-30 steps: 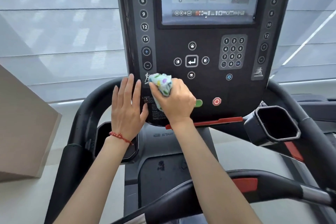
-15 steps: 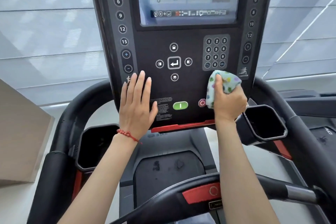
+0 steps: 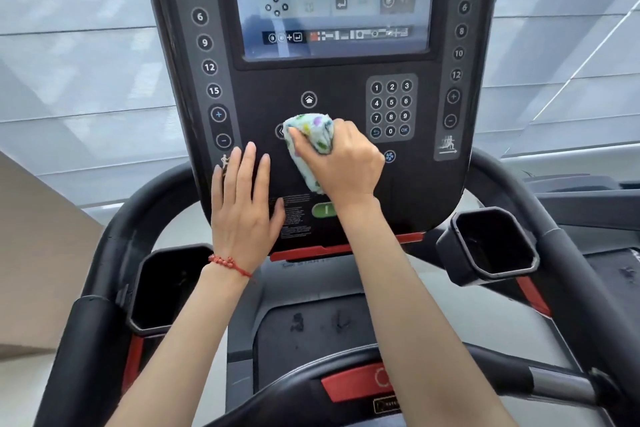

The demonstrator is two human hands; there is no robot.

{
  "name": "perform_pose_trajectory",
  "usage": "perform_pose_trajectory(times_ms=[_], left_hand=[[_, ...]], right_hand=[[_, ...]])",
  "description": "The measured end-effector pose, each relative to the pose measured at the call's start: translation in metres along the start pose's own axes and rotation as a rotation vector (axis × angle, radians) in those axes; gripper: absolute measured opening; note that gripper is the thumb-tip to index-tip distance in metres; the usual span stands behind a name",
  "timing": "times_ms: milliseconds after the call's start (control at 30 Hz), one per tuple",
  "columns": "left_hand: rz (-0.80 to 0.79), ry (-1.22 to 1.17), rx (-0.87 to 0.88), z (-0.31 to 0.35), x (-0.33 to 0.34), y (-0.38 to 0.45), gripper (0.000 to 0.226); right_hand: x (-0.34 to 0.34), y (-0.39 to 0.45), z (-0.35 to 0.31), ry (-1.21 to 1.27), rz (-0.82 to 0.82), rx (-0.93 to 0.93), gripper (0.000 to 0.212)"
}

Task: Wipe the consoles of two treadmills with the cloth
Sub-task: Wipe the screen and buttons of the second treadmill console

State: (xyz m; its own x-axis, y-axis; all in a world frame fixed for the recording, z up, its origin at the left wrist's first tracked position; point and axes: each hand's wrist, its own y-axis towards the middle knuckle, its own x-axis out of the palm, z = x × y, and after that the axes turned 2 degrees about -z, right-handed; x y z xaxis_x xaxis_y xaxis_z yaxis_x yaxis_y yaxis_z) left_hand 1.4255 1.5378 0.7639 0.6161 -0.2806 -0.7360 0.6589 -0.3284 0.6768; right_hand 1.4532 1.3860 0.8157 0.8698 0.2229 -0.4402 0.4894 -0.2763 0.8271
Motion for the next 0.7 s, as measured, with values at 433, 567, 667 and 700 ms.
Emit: perform_pose_trajectory(times_ms=[433,567,667,700], left_hand=[[0.014,-0.028,0.040,0.043,0.007,0.035,0.053],[-0.016,-0.009,0.048,0.046,0.011,0.033,0.055],[-0.018,-0.004,0.051,0.046,0.012,0.032,0.055],[-0.017,-0.007,0.050,0.045,0.011,0.032,0.055]], right_hand=[[-0.043,0.069,0.082,-0.076,-0.017,0.581,0.054],[-0.025,0.038,0.050,-0.035,0.048,0.311,0.052],[-0.019,0.020,0.048,-0.012,0.036,0.192,0.052],[-0.020,0.019,0.051,-0.011,0.032,0.181,0.052]])
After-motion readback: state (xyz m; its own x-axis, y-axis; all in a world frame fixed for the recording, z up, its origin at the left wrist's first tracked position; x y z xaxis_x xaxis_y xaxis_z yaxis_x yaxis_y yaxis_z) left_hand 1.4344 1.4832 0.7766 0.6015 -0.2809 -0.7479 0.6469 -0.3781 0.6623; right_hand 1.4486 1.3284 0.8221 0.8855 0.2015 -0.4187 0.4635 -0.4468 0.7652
